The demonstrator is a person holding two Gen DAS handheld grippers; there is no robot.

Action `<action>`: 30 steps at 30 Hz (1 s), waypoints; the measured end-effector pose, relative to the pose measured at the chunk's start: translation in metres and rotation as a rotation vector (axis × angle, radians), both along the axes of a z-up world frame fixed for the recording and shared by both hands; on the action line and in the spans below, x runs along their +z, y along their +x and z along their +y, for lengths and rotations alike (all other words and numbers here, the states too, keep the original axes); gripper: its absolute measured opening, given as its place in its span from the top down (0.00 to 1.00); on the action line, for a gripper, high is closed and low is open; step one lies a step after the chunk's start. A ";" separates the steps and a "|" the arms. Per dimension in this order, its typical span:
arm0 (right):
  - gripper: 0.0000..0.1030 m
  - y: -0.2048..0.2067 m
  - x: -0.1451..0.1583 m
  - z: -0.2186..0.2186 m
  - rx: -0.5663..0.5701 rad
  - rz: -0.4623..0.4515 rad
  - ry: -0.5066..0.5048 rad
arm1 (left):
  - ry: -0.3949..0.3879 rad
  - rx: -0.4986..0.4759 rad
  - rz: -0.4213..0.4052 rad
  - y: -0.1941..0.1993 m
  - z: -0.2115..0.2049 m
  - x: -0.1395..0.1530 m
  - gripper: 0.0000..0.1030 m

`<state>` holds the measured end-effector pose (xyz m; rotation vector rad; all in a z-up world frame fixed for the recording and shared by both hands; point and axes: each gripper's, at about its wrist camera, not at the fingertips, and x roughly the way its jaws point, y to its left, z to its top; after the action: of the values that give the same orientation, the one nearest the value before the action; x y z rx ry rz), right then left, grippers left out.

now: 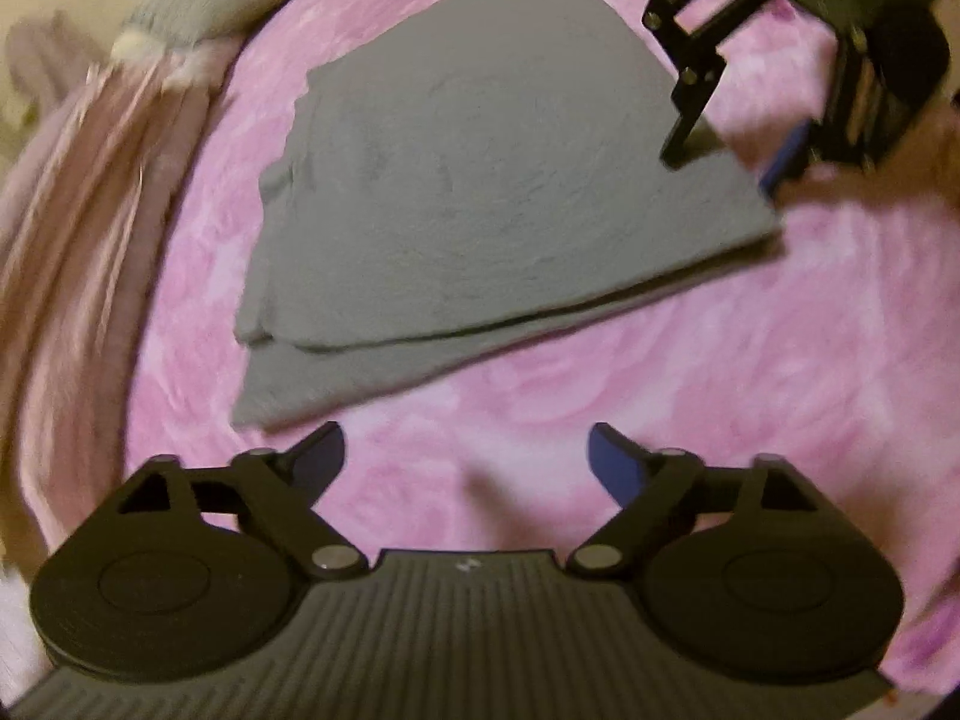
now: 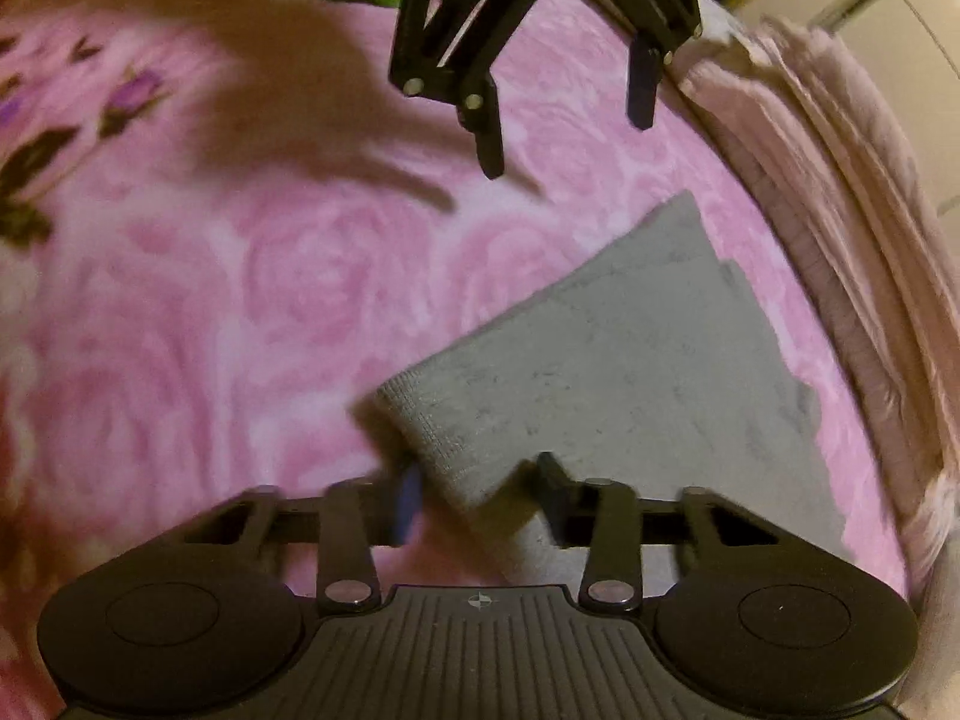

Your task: Fold clothes

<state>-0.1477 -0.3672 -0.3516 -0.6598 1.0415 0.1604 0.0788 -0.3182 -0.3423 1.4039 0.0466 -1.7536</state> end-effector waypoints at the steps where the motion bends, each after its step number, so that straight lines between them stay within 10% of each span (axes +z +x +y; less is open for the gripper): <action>1: 0.84 0.004 0.002 -0.003 -0.019 0.013 0.027 | -0.008 -0.030 -0.024 0.002 -0.004 -0.003 0.14; 14: 0.95 0.021 0.090 -0.036 -0.288 -0.110 0.210 | -0.135 -0.438 -0.272 0.014 -0.080 -0.054 0.17; 19: 0.95 0.015 0.107 -0.042 -0.335 -0.138 0.233 | -0.125 -0.515 -0.282 0.016 -0.092 -0.056 0.41; 23: 0.95 0.009 0.112 -0.041 -0.348 -0.131 0.246 | -0.100 -0.533 -0.285 0.017 -0.102 -0.053 0.89; 30: 0.95 -0.001 0.128 -0.040 -0.374 -0.124 0.334 | -0.080 -0.498 -0.263 0.014 -0.101 -0.012 0.94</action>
<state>-0.1485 -0.4075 -0.2235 -0.1640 0.9725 -0.0334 0.0929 -0.4190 -0.3546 1.6723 -0.5522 -1.9146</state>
